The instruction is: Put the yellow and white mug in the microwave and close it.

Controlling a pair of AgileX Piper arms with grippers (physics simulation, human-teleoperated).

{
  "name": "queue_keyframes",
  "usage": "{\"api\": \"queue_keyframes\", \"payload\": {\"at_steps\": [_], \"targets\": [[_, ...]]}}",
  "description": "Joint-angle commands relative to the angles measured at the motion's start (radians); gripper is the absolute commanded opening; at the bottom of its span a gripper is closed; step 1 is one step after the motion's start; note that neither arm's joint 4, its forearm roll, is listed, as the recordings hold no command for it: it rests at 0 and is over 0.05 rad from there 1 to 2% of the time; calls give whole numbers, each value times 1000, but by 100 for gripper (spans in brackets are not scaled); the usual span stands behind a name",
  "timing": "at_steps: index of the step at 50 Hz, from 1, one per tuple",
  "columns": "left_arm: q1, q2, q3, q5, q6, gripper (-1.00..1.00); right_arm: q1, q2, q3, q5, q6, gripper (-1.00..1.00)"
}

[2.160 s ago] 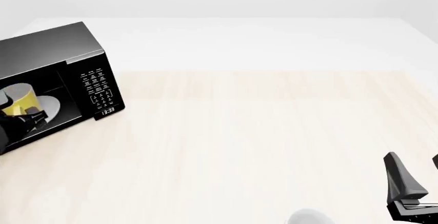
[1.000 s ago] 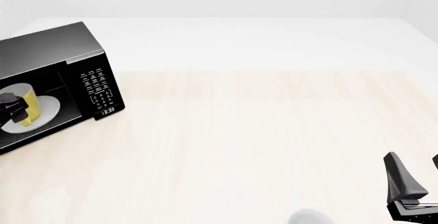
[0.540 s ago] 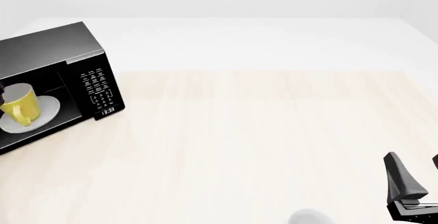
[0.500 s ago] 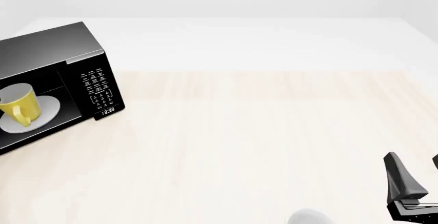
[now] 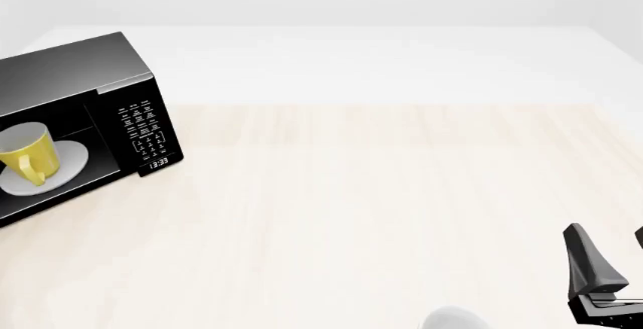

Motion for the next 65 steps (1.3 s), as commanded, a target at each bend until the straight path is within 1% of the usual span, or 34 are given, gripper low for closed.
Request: {"api": "queue_keyframes", "payload": {"at_steps": [1, 10, 18, 24, 36, 40, 43, 45, 50, 52, 53, 55, 62, 64, 65], "targets": [[48, -38, -49, 59, 3, 100, 0, 0, 0, 0, 0, 100], [121, -70, -79, 112, -2, 100, 0, 0, 0, 0, 0, 100], [147, -90, -84, 142, -18, 100, 0, 0, 0, 0, 0, 100], [172, -97, -105, 166, -30, 100, 0, 0, 0, 0, 0, 100], [259, -110, -135, 193, -22, 100, 0, 0, 0, 0, 0, 100], [313, -112, -138, 192, -3, 100, 0, 0, 0, 0, 0, 100], [324, -108, -140, 194, 3, 100, 0, 0, 0, 0, 0, 100], [369, -106, -145, 193, 28, 100, 0, 0, 0, 0, 0, 100], [390, -102, -141, 190, 43, 100, 0, 0, 0, 0, 0, 100], [415, -101, -141, 189, 55, 100, 0, 0, 0, 0, 0, 100], [436, -98, -142, 188, 74, 100, 0, 0, 0, 0, 0, 100], [440, -93, -141, 187, 68, 100, 0, 0, 0, 0, 0, 100], [498, -90, -133, 172, 95, 100, 0, 0, 0, 0, 0, 100], [513, -82, -131, 173, 91, 100, 0, 0, 0, 0, 0, 100], [528, -77, -128, 173, 107, 100, 0, 0, 0, 0, 0, 100]]}}
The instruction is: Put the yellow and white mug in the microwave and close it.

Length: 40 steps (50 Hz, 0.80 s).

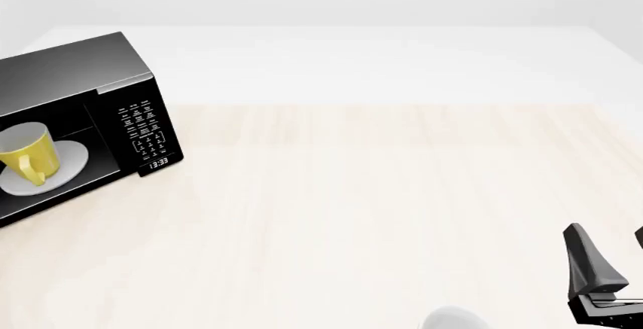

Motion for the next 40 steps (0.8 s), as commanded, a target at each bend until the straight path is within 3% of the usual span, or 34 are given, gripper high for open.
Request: {"api": "queue_keyframes", "payload": {"at_steps": [1, 13, 16, 40], "targets": [[92, 18, 9, -10, 38, 100, 0, 0, 0, 0, 0, 100], [157, 33, 21, -22, 53, 100, 0, 0, 0, 0, 0, 100], [200, 48, 43, -27, 85, 100, 0, 0, 0, 0, 0, 100], [308, 109, 107, -71, 67, 100, 0, -1, 0, 0, 0, 100]]}}
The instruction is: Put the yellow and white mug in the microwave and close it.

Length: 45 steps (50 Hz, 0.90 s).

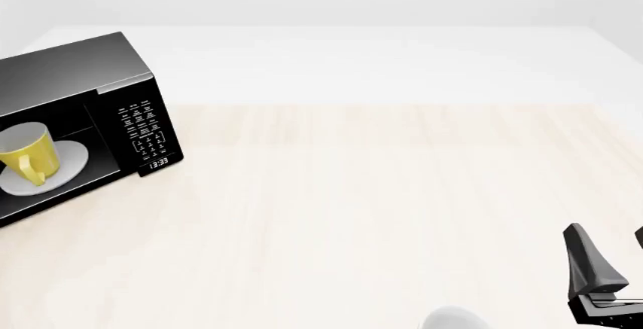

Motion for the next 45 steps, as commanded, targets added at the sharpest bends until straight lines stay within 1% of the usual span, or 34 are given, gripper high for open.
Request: {"api": "queue_keyframes", "payload": {"at_steps": [1, 4, 5, 9, 15, 18, 28, 34, 45], "targets": [[46, 29, 38, -25, 3, 100, 0, 0, 0, 0, 0, 100], [75, 45, 68, -41, 10, 100, 0, 0, 0, 0, 0, 100], [65, 41, 81, -47, 14, 100, 0, 0, 0, 0, 0, 100], [71, 46, 103, -61, 22, 100, 0, 0, 0, 0, 0, 100], [96, 90, 173, -109, 43, 100, 0, 0, 0, 0, 0, 100], [102, 99, 193, -129, 50, 100, 0, 0, 0, 0, 0, 100], [128, 149, 244, -199, 69, 100, 0, 0, 0, 0, 0, 100], [120, 179, 271, -233, 75, 100, 0, 0, 0, 0, 0, 100], [108, 191, 280, -242, 71, 100, 0, 0, 0, 0, 0, 100]]}}
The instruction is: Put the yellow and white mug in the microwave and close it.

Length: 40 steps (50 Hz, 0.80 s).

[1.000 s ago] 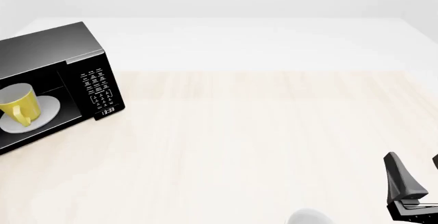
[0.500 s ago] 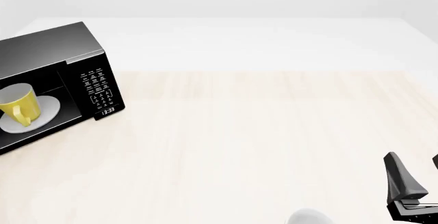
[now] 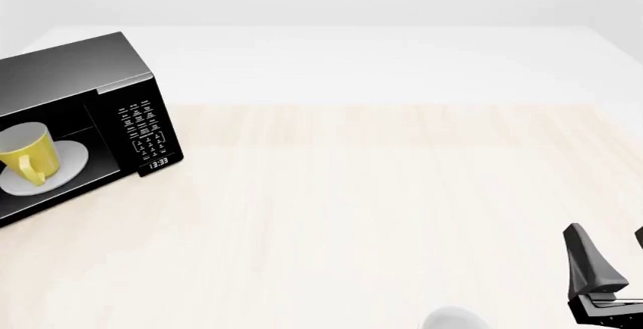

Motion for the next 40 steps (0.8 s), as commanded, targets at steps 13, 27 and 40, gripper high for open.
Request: {"api": "queue_keyframes", "payload": {"at_steps": [13, 27, 40], "targets": [[-185, 107, 73, -98, -67, 100, 0, 0, 0, 0, 0, 100], [-329, 154, 77, -126, -141, 100, 0, 0, 0, 0, 0, 100], [-373, 209, 85, -164, -151, 100, 0, 0, 0, 0, 0, 100]]}}
